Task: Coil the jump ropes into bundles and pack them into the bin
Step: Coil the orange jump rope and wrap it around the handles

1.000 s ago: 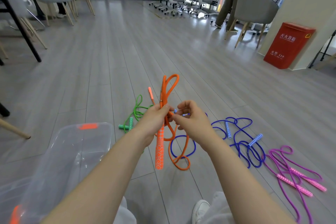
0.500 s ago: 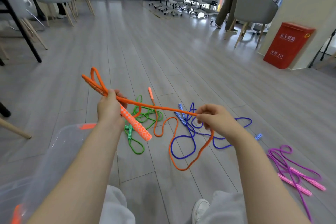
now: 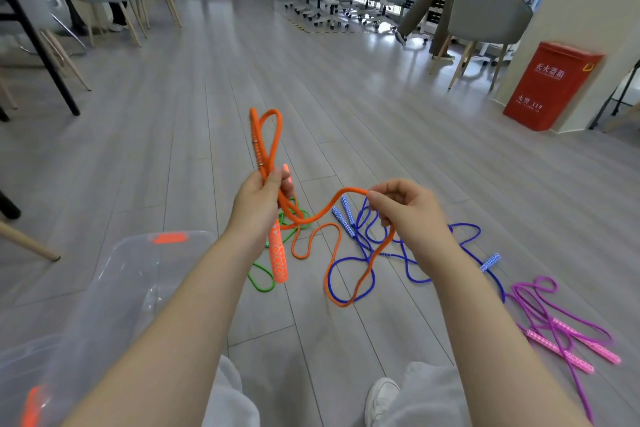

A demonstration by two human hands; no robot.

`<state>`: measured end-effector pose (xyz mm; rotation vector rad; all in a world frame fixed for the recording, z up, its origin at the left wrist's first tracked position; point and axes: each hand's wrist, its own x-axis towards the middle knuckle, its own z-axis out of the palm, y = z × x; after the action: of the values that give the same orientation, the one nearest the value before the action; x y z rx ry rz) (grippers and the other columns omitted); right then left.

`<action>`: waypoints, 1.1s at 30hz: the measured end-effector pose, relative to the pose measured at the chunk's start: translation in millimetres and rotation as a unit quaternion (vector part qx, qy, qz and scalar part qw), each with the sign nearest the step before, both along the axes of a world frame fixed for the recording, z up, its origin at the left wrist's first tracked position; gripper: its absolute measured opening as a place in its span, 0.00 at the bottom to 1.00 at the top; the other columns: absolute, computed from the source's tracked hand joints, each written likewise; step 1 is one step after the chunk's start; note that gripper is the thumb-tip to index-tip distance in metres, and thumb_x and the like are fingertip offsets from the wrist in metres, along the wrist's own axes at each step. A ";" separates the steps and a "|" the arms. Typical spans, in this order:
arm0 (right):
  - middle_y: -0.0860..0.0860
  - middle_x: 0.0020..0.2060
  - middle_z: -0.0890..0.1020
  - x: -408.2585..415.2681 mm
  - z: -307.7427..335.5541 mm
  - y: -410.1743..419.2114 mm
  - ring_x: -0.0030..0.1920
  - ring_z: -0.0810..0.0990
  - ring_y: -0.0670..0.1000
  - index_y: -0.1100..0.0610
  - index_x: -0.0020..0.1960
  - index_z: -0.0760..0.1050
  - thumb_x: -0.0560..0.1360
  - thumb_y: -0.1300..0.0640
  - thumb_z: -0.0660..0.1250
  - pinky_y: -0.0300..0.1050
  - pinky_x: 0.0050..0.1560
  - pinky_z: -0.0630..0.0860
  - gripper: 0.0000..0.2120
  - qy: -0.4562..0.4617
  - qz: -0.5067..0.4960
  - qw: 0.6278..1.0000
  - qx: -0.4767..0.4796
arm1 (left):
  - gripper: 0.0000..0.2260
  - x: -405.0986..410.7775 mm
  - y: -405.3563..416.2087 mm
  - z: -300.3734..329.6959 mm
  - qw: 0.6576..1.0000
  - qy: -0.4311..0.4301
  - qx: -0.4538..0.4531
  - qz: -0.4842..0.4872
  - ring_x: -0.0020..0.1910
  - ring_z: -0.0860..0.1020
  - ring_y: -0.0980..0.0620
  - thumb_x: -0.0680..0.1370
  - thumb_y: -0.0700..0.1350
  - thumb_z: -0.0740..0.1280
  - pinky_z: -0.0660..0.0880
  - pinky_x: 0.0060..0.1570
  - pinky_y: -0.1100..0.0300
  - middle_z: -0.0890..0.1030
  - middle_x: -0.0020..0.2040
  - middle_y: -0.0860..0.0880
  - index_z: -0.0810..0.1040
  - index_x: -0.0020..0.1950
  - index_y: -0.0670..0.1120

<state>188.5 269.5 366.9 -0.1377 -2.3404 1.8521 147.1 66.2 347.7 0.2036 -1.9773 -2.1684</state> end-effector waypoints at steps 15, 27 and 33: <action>0.50 0.36 0.85 3.4 -3.5 -11.8 0.33 0.79 0.41 0.57 0.45 0.82 0.75 0.58 0.71 0.34 0.34 0.73 0.02 -0.021 0.064 0.997 0.036 | 0.08 22.9 26.4 -11.6 0.942 0.049 -0.206 -0.260 0.41 0.77 0.62 0.83 0.45 0.60 0.74 0.47 0.61 0.81 0.42 0.57 0.79 0.52 0.55; 0.56 0.41 0.85 5.1 0.6 -8.5 0.33 0.77 0.45 0.59 0.52 0.78 0.73 0.65 0.71 0.40 0.36 0.74 0.09 -0.031 0.083 0.994 -0.067 | 0.08 26.3 27.0 -6.5 0.931 0.032 -0.221 -0.289 0.47 0.81 0.53 0.83 0.48 0.60 0.79 0.54 0.51 0.83 0.46 0.49 0.77 0.56 0.52; 0.53 0.36 0.84 2.6 -0.6 0.0 0.32 0.76 0.46 0.56 0.52 0.77 0.74 0.61 0.71 0.41 0.36 0.73 0.08 -0.059 0.093 0.993 0.044 | 0.07 22.0 20.4 -7.3 0.911 0.024 -0.304 -0.278 0.42 0.80 0.56 0.82 0.47 0.60 0.79 0.49 0.53 0.82 0.41 0.53 0.76 0.47 0.52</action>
<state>191.1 269.5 366.3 -0.0190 -2.5919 1.8648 169.1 86.6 340.4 -0.5655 -2.8035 -1.6323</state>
